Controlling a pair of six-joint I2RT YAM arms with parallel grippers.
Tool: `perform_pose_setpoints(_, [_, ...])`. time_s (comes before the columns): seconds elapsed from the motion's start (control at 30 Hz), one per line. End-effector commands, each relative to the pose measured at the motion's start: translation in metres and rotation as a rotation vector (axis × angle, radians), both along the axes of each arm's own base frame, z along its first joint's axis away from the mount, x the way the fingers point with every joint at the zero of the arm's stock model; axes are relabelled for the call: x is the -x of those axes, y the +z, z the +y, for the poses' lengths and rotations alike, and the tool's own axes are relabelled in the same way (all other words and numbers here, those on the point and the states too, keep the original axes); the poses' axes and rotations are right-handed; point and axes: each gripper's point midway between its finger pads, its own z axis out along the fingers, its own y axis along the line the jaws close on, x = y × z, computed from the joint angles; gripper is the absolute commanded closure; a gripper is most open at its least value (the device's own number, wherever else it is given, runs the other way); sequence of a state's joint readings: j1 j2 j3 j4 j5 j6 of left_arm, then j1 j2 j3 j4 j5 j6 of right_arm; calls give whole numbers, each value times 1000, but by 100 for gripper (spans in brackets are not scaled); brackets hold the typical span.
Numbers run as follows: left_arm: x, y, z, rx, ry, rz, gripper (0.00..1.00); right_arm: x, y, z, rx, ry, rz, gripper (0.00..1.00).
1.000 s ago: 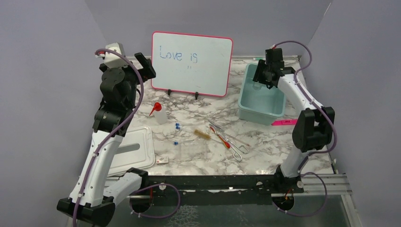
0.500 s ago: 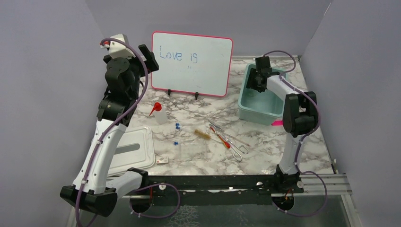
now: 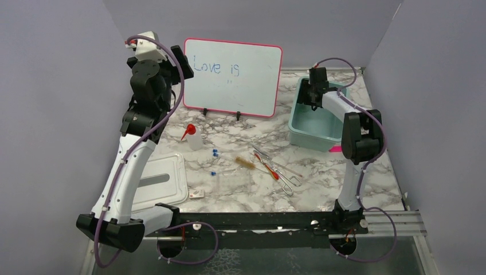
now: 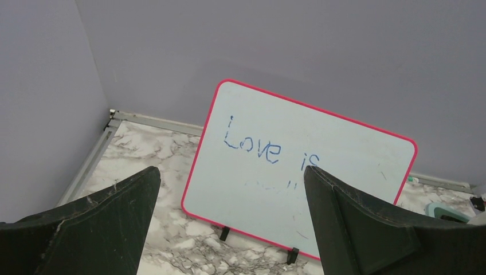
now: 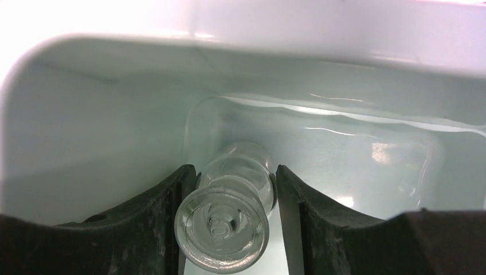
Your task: Organize the chemistry lab equipment
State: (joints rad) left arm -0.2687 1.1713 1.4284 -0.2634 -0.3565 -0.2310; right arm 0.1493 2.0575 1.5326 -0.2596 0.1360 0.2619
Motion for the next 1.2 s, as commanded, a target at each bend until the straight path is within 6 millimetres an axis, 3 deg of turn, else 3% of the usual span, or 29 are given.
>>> perform_pose_setpoints(0.0, [4,31,6,-11,24,-76,1,-6,2,6,-23,28,-32,41])
perform_pose_setpoints(0.27, [0,38,6,-33,26,-91,1,-4,26,5,-21,31,-67,33])
perform_pose_setpoints(0.47, [-1,38,6,-35,29,-85,1,-6,73,6,-20,51,-132,30])
perform_pose_setpoints(0.7, [13,18,8,-28,19,-47,1,17,146,19,-54,119,-227,29])
perform_pose_setpoints(0.87, [30,-15,17,14,61,22,1,43,209,78,-35,364,-313,29])
perform_pose_setpoints(0.97, [43,-39,19,33,61,57,1,69,232,126,-71,472,-350,28])
perform_pose_setpoints(1.07, [58,-68,20,86,59,97,1,103,231,185,-95,601,-338,27])
perform_pose_setpoints(1.17, [71,-102,14,140,34,166,1,136,216,234,-151,707,-293,27])
